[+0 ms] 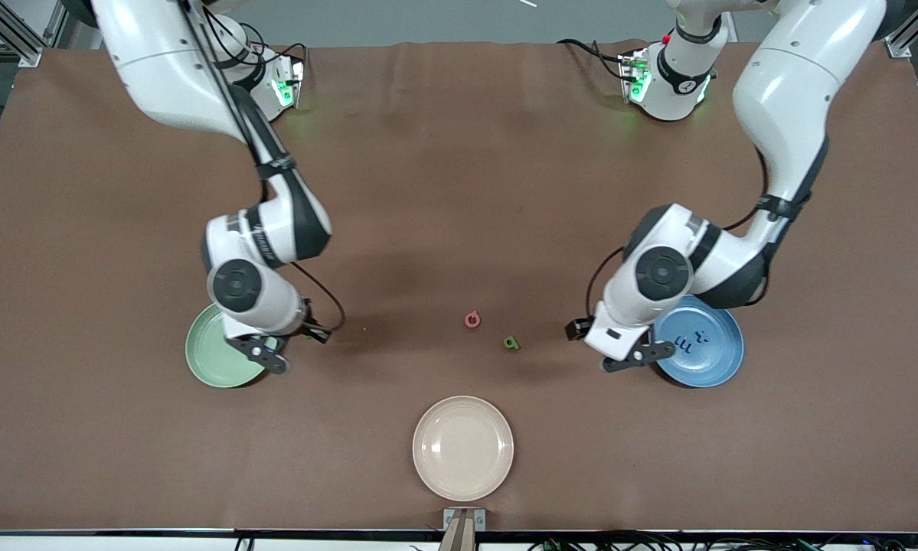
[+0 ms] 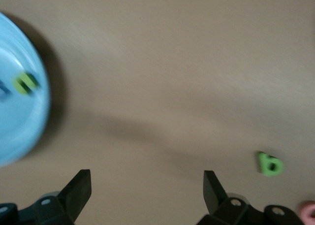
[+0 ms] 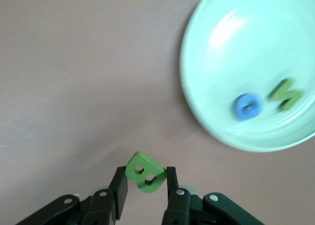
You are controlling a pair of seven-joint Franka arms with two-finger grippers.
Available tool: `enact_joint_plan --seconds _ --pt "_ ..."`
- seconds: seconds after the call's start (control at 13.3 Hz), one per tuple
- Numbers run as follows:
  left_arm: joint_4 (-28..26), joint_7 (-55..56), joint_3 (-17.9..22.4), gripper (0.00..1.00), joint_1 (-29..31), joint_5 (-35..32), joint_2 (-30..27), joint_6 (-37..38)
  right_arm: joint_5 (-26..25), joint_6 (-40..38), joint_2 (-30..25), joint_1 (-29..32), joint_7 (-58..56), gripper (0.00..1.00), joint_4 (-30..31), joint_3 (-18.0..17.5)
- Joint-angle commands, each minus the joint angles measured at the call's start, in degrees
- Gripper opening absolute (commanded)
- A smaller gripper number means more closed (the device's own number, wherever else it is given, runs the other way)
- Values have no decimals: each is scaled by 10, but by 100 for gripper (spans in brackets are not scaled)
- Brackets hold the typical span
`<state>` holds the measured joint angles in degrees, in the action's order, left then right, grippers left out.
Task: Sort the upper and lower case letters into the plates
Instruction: 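Grasp the green b with the left gripper while the right gripper places B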
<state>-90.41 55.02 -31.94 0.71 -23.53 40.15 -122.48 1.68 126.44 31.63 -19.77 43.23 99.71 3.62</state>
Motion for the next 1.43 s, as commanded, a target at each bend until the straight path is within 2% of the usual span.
enact_joint_plan --seconds 0.0,0.23,0.53,0.75,0.98,1.05,1.13,1.2,1.35 --pt "64 71 5 100 -42 0 52 -1 3 46 -48 54 -102 0 89 -12" --pt "137 153 14 95 -90 0 103 -1 3 81 -45 102 -189 0 111 -12" --pt "211 202 55 82 -151 16 149 -1 3 117 -29 140 -253 0 115 -13" --pt "235 209 86 77 -187 26 169 -2 3 154 -5 154 -279 1 111 -13" --pt "251 229 95 71 -200 26 185 -3 6 159 11 156 -281 3 99 -13" --pt "250 229 98 67 -202 26 188 -3 6 156 11 156 -280 17 95 -13" --pt "251 231 99 64 -206 26 192 -3 6 152 12 156 -280 61 87 -13" --pt "251 235 102 64 -209 26 194 -4 7 152 17 156 -279 100 82 -13" --pt "252 238 115 61 -219 26 197 -7 8 151 17 149 -271 100 74 -13"
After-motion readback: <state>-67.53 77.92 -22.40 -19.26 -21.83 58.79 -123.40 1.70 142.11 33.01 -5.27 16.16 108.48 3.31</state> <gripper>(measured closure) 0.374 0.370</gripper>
